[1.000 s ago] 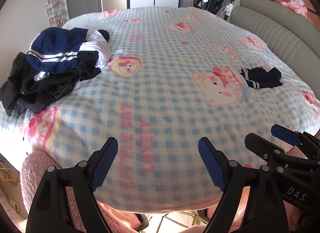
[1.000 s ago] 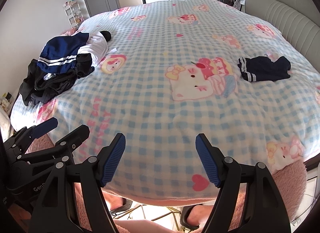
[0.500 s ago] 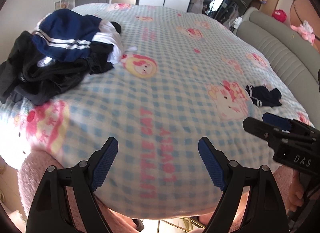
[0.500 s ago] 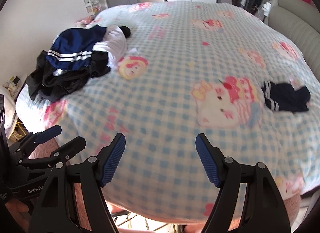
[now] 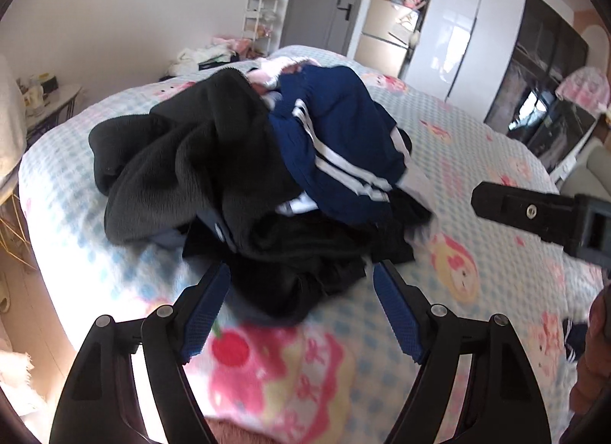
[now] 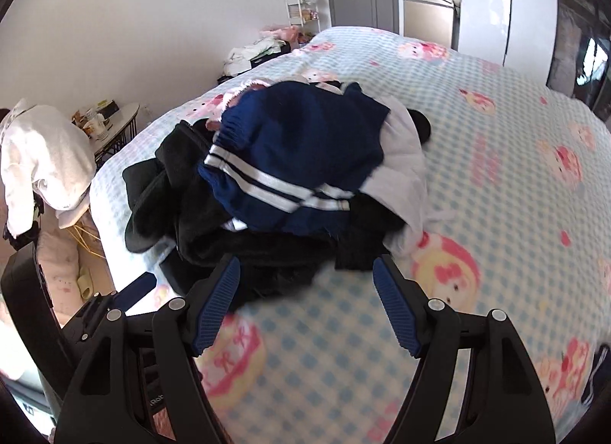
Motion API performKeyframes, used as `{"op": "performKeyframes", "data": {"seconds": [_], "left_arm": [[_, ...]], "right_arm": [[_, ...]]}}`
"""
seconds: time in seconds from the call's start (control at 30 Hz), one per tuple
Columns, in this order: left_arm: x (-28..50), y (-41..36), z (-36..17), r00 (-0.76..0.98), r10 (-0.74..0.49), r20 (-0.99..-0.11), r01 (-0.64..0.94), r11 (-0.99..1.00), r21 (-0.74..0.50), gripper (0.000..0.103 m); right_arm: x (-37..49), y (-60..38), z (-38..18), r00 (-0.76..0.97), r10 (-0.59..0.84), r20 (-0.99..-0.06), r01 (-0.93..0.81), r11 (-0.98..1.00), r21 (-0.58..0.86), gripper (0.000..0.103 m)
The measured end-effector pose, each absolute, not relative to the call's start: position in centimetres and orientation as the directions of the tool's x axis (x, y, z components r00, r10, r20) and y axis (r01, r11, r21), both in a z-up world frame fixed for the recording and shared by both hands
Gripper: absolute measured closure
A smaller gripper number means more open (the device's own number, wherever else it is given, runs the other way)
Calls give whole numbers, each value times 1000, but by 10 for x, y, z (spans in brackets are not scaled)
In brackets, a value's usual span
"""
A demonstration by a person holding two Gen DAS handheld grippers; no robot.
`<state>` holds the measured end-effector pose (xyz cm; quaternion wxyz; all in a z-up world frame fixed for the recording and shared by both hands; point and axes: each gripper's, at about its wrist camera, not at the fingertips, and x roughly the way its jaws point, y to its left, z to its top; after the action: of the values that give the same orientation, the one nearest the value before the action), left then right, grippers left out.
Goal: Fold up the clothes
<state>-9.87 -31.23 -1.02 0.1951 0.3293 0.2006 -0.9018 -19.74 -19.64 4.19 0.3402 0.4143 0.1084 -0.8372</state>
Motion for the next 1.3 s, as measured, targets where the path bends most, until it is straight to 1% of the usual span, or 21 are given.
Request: {"op": "performKeyframes", "data": {"seconds": [0.03, 0.1, 0.2, 0.23, 0.3, 0.33, 0.37, 0.43, 0.53, 0.6, 0.67, 0.7, 0.73, 0.77, 0.8, 0.87, 0.93, 1.07, 1.2, 1.23, 1.3], "left_arm": [[-109, -323, -7, -720, -208, -662, 480, -838, -259, 24], [-130, -344, -2, -746, -184, -640, 470, -826, -311, 25], [-159, -367, 3, -773, -164, -612, 443, -830, -337, 25], [-168, -374, 4, -782, -158, -603, 434, -833, -343, 25], [-179, -382, 4, -802, -130, -583, 408, -832, -376, 25], [-183, -385, 3, -812, -114, -572, 394, -830, -394, 30], [-186, -385, 3, -816, -114, -567, 389, -834, -392, 43], [-192, -385, -2, -802, -129, -583, 394, -848, -355, 54], [-187, -394, -10, -813, -102, -573, 377, -842, -385, 60], [-184, -400, -11, -828, -68, -556, 343, -846, -407, 69], [-184, -406, -11, -829, -47, -558, 319, -858, -403, 82], [-185, -406, -11, -826, -39, -563, 312, -863, -397, 83], [-185, -405, -10, -821, -33, -570, 306, -868, -390, 86], [-184, -403, -8, -825, -20, -564, 290, -873, -393, 87], [-181, -399, -4, -835, -2, -550, 266, -876, -402, 88], [-173, -387, 3, -846, -3, -533, 231, -903, -362, 89], [-170, -376, 8, -850, 18, -527, 197, -916, -350, 89], [-169, -354, 12, -846, 91, -525, 143, -911, -388, 89], [-157, -308, 15, -834, 181, -522, 57, -912, -407, 90], [-153, -294, 15, -827, 206, -523, 33, -911, -412, 90], [-145, -264, 13, -806, 264, -530, -21, -907, -421, 90]], "right_arm": [[-206, -213, 41, -427, -469, -773, 661, -745, 87, 29], [-231, -233, 37, -406, -439, -802, 615, -780, 116, 29], [-266, -251, 39, -354, -466, -811, 537, -811, 232, 29], [-273, -259, 40, -348, -472, -810, 546, -805, 235, 29], [-283, -279, 36, -350, -445, -824, 569, -800, 191, 29], [-287, -289, 34, -353, -427, -832, 581, -797, 163, 29], [-290, -298, 30, -353, -413, -840, 591, -794, 142, 28], [-296, -310, 18, -333, -387, -860, 601, -790, 122, 28], [-300, -317, 7, -301, -396, -868, 614, -777, 141, 28], [-300, -322, 2, -288, -414, -864, 627, -763, 157, 28], [-299, -328, -6, -289, -422, -859, 646, -748, 149, 27], [-300, -329, -10, -279, -441, -853, 651, -740, 170, 33], [-301, -328, -13, -242, -472, -847, 645, -731, 223, 44], [-301, -325, -16, -204, -493, -846, 628, -728, 273, 85], [-300, -321, -16, -202, -496, -844, 617, -734, 284, 95], [-289, -310, -7, -266, -490, -830, 631, -740, 234, 97], [-277, -296, 4, -311, -486, -816, 644, -740, 195, 98], [-256, -257, 20, -323, -510, -797, 649, -733, 206, 98], [-231, -199, 31, -361, -507, -782, 632, -750, 195, 97], [-227, -180, 29, -361, -510, -781, 614, -760, 213, 97], [-219, -137, 25, -357, -516, -779, 566, -782, 259, 90]]}}
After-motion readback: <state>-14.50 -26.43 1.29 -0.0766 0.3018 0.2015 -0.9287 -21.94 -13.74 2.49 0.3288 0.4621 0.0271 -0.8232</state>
